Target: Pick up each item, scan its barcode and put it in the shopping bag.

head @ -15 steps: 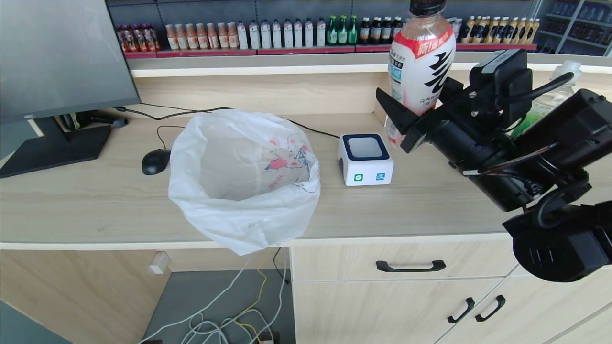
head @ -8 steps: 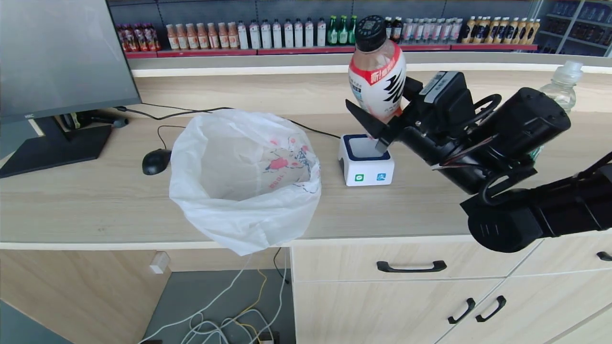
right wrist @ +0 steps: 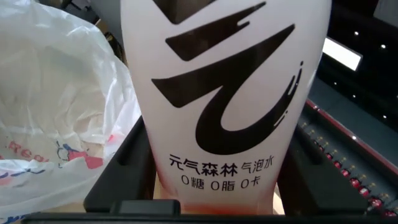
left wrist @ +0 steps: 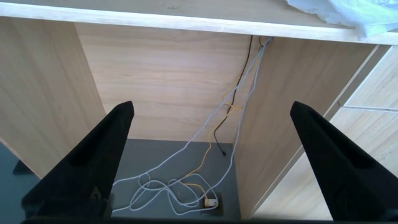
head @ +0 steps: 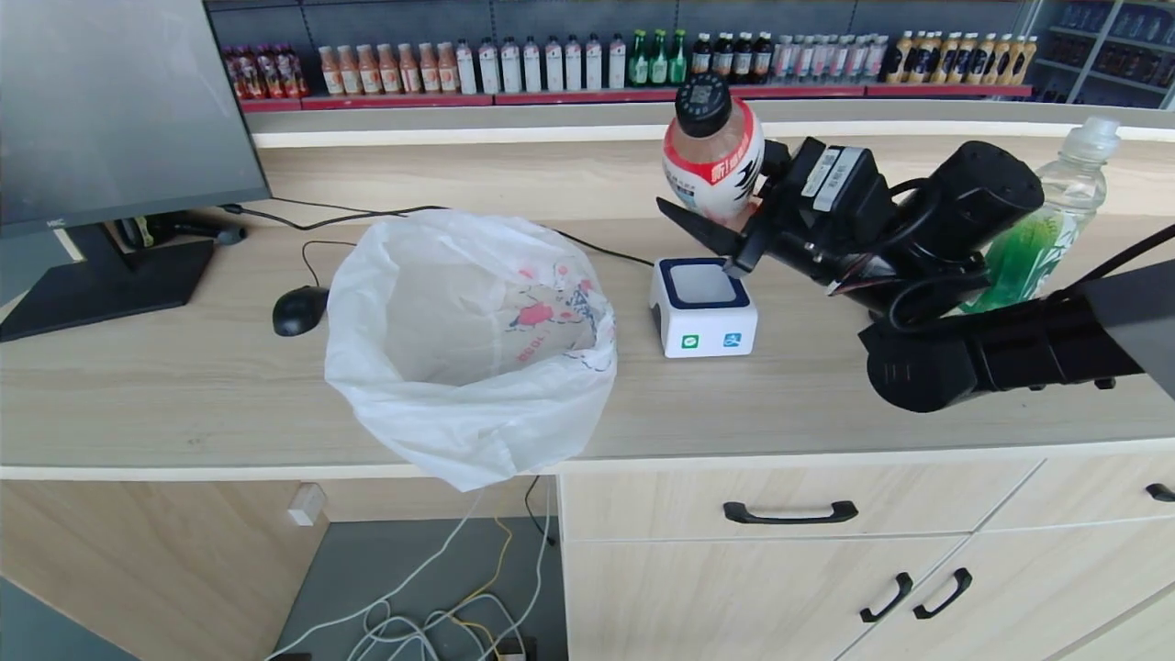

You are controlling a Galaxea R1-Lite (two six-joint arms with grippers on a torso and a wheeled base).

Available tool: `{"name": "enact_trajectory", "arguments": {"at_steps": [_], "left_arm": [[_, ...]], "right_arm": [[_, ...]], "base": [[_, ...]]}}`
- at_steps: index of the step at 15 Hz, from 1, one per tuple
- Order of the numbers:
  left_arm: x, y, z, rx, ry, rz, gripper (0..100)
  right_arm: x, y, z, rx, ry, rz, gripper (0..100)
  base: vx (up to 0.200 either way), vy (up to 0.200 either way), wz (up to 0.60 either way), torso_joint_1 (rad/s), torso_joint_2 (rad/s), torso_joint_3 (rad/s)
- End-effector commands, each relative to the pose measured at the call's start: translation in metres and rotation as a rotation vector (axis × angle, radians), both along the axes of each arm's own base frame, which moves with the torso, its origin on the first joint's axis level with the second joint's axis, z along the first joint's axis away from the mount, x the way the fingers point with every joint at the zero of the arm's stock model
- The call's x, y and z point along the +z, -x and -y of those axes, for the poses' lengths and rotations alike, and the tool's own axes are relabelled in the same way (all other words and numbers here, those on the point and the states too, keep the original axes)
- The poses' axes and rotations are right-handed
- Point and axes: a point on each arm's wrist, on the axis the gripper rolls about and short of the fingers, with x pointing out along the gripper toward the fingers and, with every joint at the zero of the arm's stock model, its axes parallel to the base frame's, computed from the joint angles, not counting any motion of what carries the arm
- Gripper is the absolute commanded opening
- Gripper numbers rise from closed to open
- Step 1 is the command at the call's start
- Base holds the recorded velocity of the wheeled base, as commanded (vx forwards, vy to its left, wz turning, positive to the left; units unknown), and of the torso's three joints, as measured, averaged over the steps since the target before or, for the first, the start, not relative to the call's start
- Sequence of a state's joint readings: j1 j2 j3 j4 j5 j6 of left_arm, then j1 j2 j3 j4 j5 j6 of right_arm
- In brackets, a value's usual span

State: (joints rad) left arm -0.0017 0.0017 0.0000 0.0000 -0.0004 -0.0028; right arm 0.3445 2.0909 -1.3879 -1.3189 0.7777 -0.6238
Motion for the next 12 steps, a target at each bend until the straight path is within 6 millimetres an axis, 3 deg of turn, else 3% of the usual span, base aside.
{"name": "enact_trajectory", "arguments": {"at_steps": [1,7,12], "left_arm": [[0.000,0.000,0.000,0.001,0.000,0.000,100],[0.000,0.000,0.000,-0.001,0.000,0.000,100],[0.000,0.000,0.000,-0.001,0.000,0.000,100]], "right_arm": [[0.000,-0.010,0.001,0.024,0.021,0.011,0],[-0.005,-0.019,0.004,0.033,0.061,0.065,0],[-0.033,-0.032,0.018,0.006,0.130,0.061,0]], "base": [[0.000,0.000,0.00,0.000,0.00,0.000],[0.000,0.000,0.00,0.000,0.00,0.000],[0.000,0.000,0.00,0.000,0.00,0.000]]}}
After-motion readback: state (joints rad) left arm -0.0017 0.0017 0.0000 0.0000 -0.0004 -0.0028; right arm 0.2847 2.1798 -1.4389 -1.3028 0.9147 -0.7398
